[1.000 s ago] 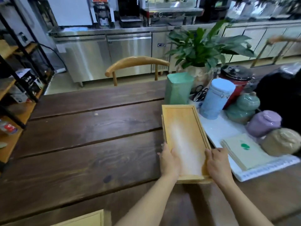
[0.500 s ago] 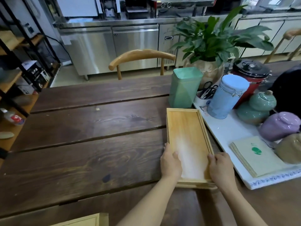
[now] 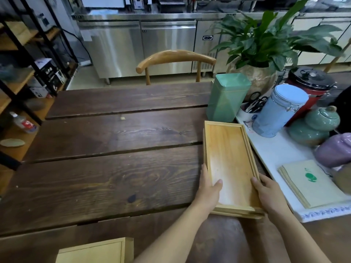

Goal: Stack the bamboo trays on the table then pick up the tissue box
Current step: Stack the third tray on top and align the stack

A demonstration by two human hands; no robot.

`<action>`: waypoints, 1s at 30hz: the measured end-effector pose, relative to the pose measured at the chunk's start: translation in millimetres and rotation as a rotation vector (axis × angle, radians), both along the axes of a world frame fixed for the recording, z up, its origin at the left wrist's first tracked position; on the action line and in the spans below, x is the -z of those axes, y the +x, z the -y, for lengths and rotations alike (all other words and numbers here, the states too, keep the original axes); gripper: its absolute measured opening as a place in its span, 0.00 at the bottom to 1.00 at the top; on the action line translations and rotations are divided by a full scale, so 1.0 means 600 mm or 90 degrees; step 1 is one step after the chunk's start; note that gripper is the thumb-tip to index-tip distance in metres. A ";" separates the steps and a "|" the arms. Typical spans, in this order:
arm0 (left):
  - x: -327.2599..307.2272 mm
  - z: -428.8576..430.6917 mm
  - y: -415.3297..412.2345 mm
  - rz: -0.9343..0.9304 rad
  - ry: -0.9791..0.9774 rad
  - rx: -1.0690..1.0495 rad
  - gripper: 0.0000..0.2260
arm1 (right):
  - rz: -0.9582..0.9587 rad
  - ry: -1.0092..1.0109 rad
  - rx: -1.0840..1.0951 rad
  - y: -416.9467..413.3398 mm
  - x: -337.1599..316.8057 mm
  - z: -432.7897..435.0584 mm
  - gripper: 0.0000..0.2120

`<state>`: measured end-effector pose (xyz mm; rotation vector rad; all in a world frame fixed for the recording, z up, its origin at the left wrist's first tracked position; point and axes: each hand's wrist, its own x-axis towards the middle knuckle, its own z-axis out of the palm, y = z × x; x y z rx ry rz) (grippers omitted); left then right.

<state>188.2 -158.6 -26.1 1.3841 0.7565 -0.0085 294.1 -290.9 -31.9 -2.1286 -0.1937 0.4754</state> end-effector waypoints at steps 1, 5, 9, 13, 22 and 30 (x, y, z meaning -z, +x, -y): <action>0.002 -0.001 -0.001 0.004 -0.004 0.001 0.31 | -0.003 0.005 -0.001 -0.001 0.000 0.001 0.10; 0.000 0.001 -0.004 0.007 -0.026 -0.026 0.31 | -0.045 0.058 0.002 0.002 -0.003 0.004 0.08; -0.003 -0.021 0.013 0.034 -0.024 -0.045 0.30 | -0.118 0.110 0.012 0.037 -0.008 -0.004 0.16; -0.011 -0.063 0.054 0.061 -0.016 -0.018 0.23 | -0.176 0.114 -0.033 0.091 -0.015 -0.036 0.25; -0.003 -0.129 0.146 0.099 -0.066 -0.045 0.23 | -0.228 0.166 -0.063 0.184 -0.003 -0.104 0.26; 0.015 -0.126 0.175 0.121 -0.093 -0.077 0.29 | -0.206 0.218 -0.085 0.188 0.004 -0.123 0.25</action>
